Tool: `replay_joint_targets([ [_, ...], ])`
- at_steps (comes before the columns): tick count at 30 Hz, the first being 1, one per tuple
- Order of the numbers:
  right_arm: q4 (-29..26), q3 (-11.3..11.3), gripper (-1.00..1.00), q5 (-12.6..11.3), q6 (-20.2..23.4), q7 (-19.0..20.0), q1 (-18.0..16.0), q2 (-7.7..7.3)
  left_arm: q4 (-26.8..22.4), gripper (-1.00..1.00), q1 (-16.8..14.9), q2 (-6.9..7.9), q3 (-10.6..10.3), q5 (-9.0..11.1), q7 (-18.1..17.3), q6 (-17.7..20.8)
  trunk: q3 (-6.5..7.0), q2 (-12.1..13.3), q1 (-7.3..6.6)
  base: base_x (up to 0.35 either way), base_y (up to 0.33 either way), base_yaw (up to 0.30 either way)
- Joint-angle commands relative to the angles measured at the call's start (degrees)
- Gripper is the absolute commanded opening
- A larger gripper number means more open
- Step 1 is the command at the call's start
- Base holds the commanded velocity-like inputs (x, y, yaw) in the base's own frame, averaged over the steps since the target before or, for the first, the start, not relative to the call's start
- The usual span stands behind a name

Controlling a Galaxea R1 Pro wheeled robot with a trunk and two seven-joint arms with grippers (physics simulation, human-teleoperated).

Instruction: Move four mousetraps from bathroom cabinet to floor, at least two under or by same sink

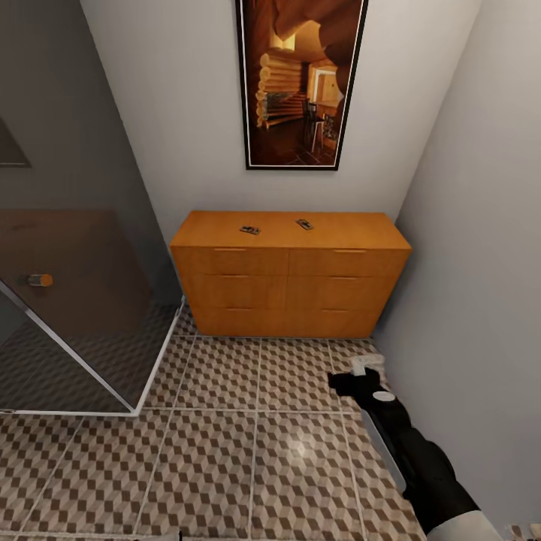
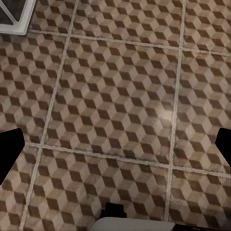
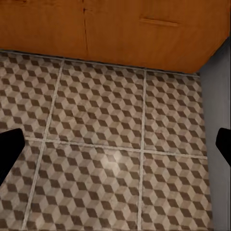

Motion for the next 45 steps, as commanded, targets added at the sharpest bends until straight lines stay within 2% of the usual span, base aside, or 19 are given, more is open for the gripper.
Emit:
replay_joint_targets([
  [1, -3.1, 0.2, 1.00, -0.7, 4.3, -0.5, -2.3, -0.08, 0.2, 1.00, -0.1, -0.06, -0.3, 0.2, 0.1, -0.2, -0.11, -0.1, 0.03, 0.000, 0.000, 0.000],
  [3, -5.0, 0.1, 1.00, -0.6, 8.0, -0.5, -4.7, -0.08, 0.2, 1.00, -0.1, -0.11, -0.3, 0.2, 0.1, -0.1, -0.11, -0.1, 0.03, 0.000, 0.000, 0.000],
  [4, -6.2, 0.1, 1.00, -0.6, 11.3, -0.5, -7.3, -0.08, 0.2, 1.00, -0.1, -0.16, -0.3, 0.2, 0.1, -0.1, -0.11, -0.1, 0.03, 0.000, 0.000, 0.000],
  [7, -7.2, 0.1, 1.00, -0.7, 15.8, -0.5, -11.8, -0.08, 0.2, 1.00, -0.1, -0.20, -0.3, 0.2, 0.1, 0.0, -0.11, -0.1, 0.03, 0.000, 0.000, 0.000],
  [8, -7.5, 0.1, 1.00, -0.7, 18.6, -0.5, -15.2, -0.08, 0.2, 1.00, -0.1, -0.21, -0.3, 0.2, 0.1, 0.2, -0.11, -0.1, 0.03, 0.000, 0.000, 0.000],
  [9, -7.4, 0.0, 1.00, -0.7, 19.7, -0.5, -17.0, -0.08, 0.2, 1.00, -0.1, -0.22, -0.3, 0.2, 0.1, 0.4, -0.11, -0.1, 0.03, 0.000, 0.000, 0.000],
  [11, -5.2, -0.1, 1.00, -0.8, 22.6, -0.5, -24.7, -0.08, 0.2, 1.00, -0.1, -0.23, -0.3, 0.2, 0.1, 1.1, -0.11, -0.1, 0.03, 0.000, 0.000, 0.000],
  [14, -1.5, -0.1, 1.00, -0.9, 23.5, -0.4, -30.7, -0.02, 0.2, 1.00, -0.1, -0.24, -0.3, 0.2, 0.1, 1.5, -0.11, -0.1, 0.03, 0.000, 0.000, 0.000],
  [17, 4.0, -0.1, 1.00, -1.0, 24.0, -0.3, -37.0, 0.07, 0.2, 1.00, -0.1, -0.24, -0.3, 0.2, 0.1, 1.7, -0.11, -0.1, 0.03, 0.000, 0.000, 0.000],
  [18, 8.7, -0.2, 1.00, -1.2, 24.1, -0.1, -41.3, 0.16, 0.2, 1.00, -0.1, -0.24, -0.3, 0.2, 0.1, 1.7, -0.11, -0.1, 0.03, 0.000, 0.000, 0.000],
  [19, 19.2, -0.2, 1.00, -1.7, 24.3, 1.8, -49.8, 0.31, 0.2, 1.00, -0.1, -0.24, -0.3, 0.2, 0.1, 1.8, -0.11, -0.1, 0.03, 0.000, 0.000, 0.000],
  [22, 27.1, -0.2, 1.00, -2.2, 24.2, 4.3, -55.3, 0.49, 0.2, 1.00, -0.1, -0.24, -0.3, 0.2, 0.1, 1.8, -0.11, -0.1, 0.03, 0.000, 0.000, 0.000],
  [23, 31.5, -0.2, 1.00, -2.3, 24.1, 6.3, -58.1, 0.83, 0.2, 1.00, -0.1, -0.24, -0.3, 0.2, 0.0, 1.9, -0.11, -0.1, 0.03, 0.000, 0.000, 0.000],
  [25, 35.5, -0.1, 1.00, -2.5, 24.1, 8.9, -60.6, 1.45, 0.2, 1.00, -0.1, -0.24, -0.3, 0.2, 0.0, 1.9, -0.11, -0.1, 0.03, 0.000, 0.000, 0.000],
  [30, 39.1, 0.2, 1.00, -2.5, 23.7, 11.8, -62.6, 2.26, 0.2, 1.00, -0.1, -0.30, -0.3, 0.2, 0.0, 1.9, -0.11, -0.1, 0.03, 0.000, 0.000, 0.000],
  [38, 40.6, 0.2, 1.00, -2.6, 21.0, 12.9, -63.2, 3.11, 0.2, 1.00, -0.1, -0.25, -0.3, 0.2, 0.0, 1.9, -0.11, -0.1, 0.03, 0.049, 0.000, 0.000],
  [45, 40.8, 0.2, 1.00, -2.6, 20.4, 13.0, -63.3, 3.31, 0.2, 1.00, -0.1, -0.24, -0.3, 0.2, 0.0, 2.0, -0.11, -0.1, 0.03, 0.226, 0.000, 0.000],
])
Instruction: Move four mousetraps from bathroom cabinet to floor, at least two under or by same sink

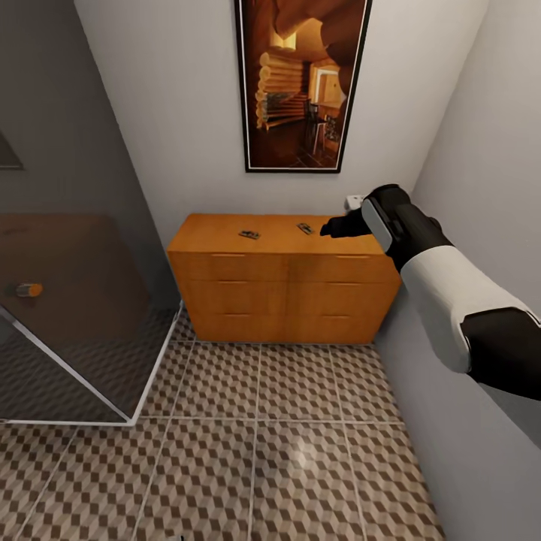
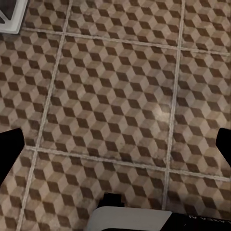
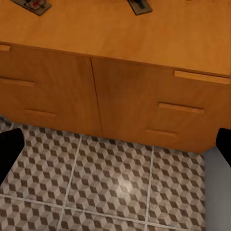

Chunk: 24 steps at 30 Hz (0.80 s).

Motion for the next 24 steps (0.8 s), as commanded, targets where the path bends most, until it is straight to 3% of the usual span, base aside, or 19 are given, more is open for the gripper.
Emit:
replay_joint_targets([
  [1, 0.0, 0.2, 1.00, -0.1, 0.2, 0.1, -0.1, -0.03, 0.2, 1.00, -0.1, -0.02, -0.3, 0.2, 0.1, -0.4, -0.10, -0.1, 0.05, 0.161, 0.000, 0.000],
  [10, 0.0, 0.2, 1.00, 0.1, -0.2, 0.1, -0.1, 0.00, 0.2, 1.00, 0.6, 1.23, -0.5, -0.7, -0.2, -1.6, -0.10, -0.1, 0.05, 0.038, 0.000, 0.000],
  [14, 0.0, 0.2, 1.00, 0.2, -0.2, 0.1, -0.1, -0.03, 0.3, 1.00, 1.9, 1.82, -0.5, -3.7, -0.6, -3.7, -0.10, -0.1, 0.05, 0.003, 0.000, 0.000],
  [16, 0.0, 0.2, 1.00, 0.2, -0.2, 0.1, -0.1, -0.04, 0.3, 1.00, 3.3, 2.39, -0.5, -6.7, -0.8, -4.9, -0.10, -0.1, 0.05, 0.001, 0.000, 0.000],
  [18, 0.2, 0.3, 1.00, 0.2, -0.2, 0.1, -0.1, -0.01, 0.2, 1.00, 5.5, 4.01, -0.5, -11.8, -0.8, -5.9, -0.10, -0.1, 0.05, 0.000, 0.000, 0.000],
  [21, 1.8, 0.3, 1.00, 0.2, -0.7, 0.1, -0.1, 0.00, 0.2, 1.00, 7.0, 5.38, -0.5, -14.7, -0.8, -6.3, -0.10, -0.1, 0.05, 0.000, 0.000, 0.000],
  [24, 4.0, 0.3, 1.00, 0.2, -3.4, 0.1, -0.1, -0.09, 0.2, 1.00, 7.5, 5.89, -0.5, -15.7, -0.8, -6.3, -0.10, -0.1, 0.05, 0.000, 0.000, 0.000],
])
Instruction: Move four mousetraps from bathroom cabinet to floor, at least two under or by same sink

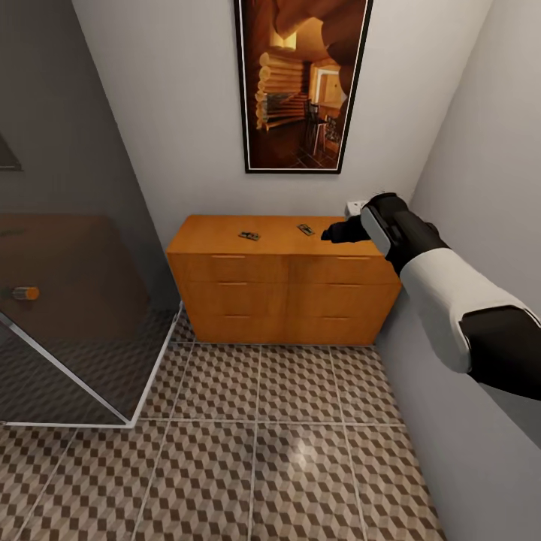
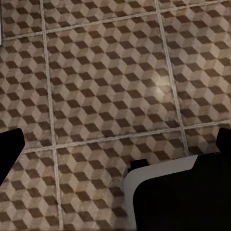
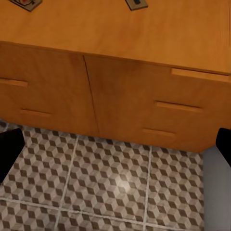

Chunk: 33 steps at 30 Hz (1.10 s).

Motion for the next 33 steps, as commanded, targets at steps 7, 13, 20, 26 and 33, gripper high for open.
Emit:
replay_joint_targets([
  [7, 1.4, 0.3, 1.00, -0.1, -2.4, 0.0, -0.1, -0.26, 0.2, 1.00, 0.2, 0.07, -0.3, -0.5, 0.1, -0.4, -0.10, -0.1, 0.03, 0.000, 0.000, 0.000],
  [13, 1.6, 0.3, 1.00, -0.1, -2.5, 0.0, -0.1, -0.22, 0.1, 1.00, 0.2, 0.08, -0.2, -0.5, 0.2, -0.3, -0.10, -0.1, 0.03, 0.041, 0.000, 0.000],
  [20, 1.7, 0.3, 1.00, -0.1, -2.6, 0.0, -0.1, -0.29, 0.1, 1.00, 0.2, 0.08, -0.2, -0.5, 0.2, -0.3, -0.10, -0.1, 0.03, 0.259, 0.000, 0.000],
  [26, 1.8, 0.3, 1.00, -0.1, -2.6, 0.0, -0.1, -0.30, 0.1, 1.00, 0.2, 0.08, -0.2, -0.5, 0.3, -0.3, -0.10, -0.1, 0.03, 0.321, 0.000, 0.000],
  [33, 3.2, 0.3, 1.00, -0.1, -2.7, 0.0, -0.1, -0.27, 0.1, 1.00, 0.2, 0.08, -0.2, -0.5, 0.3, -0.3, -0.10, -0.1, 0.03, 0.328, 0.000, 0.000],
])
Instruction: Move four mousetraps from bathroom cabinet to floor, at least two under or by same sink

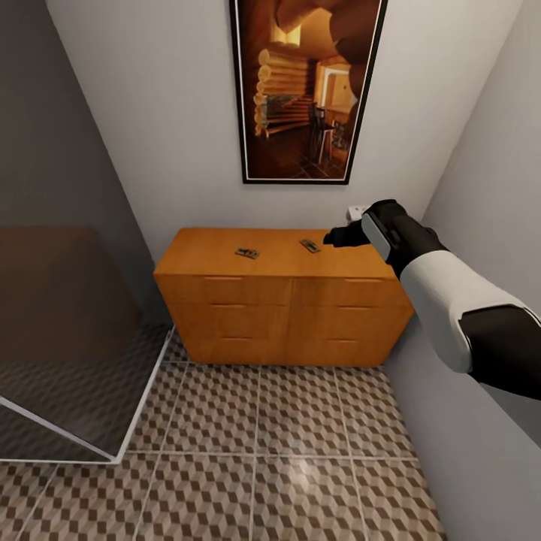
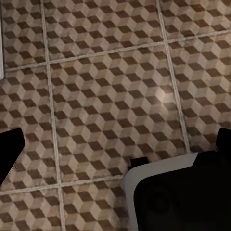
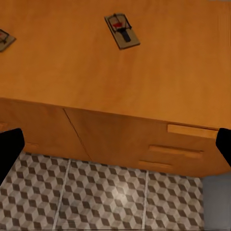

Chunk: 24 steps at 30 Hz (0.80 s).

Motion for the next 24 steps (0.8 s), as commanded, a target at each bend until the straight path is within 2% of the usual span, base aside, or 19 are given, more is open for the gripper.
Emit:
replay_joint_targets([
  [1, 0.3, 0.3, 1.00, -0.3, 0.2, 0.0, -0.1, -0.06, 0.2, 1.00, -0.1, 0.00, -0.2, 0.0, 0.1, -0.3, -0.10, -0.1, 0.06, 0.308, 0.000, 0.000],
  [12, 5.7, 0.3, 1.00, -0.3, -3.8, 0.1, 0.0, -0.07, 0.2, 1.00, -0.1, 0.00, -0.2, 0.0, 0.1, -0.3, -0.10, -0.1, 0.06, 0.255, 0.000, 0.000],
  [24, 8.9, 0.3, 1.00, -0.3, -7.1, 0.6, 0.1, 0.12, 0.2, 1.00, -0.1, 0.00, -0.2, 0.0, 0.1, -0.3, -0.10, -0.1, 0.06, 0.031, 0.000, 0.000],
])
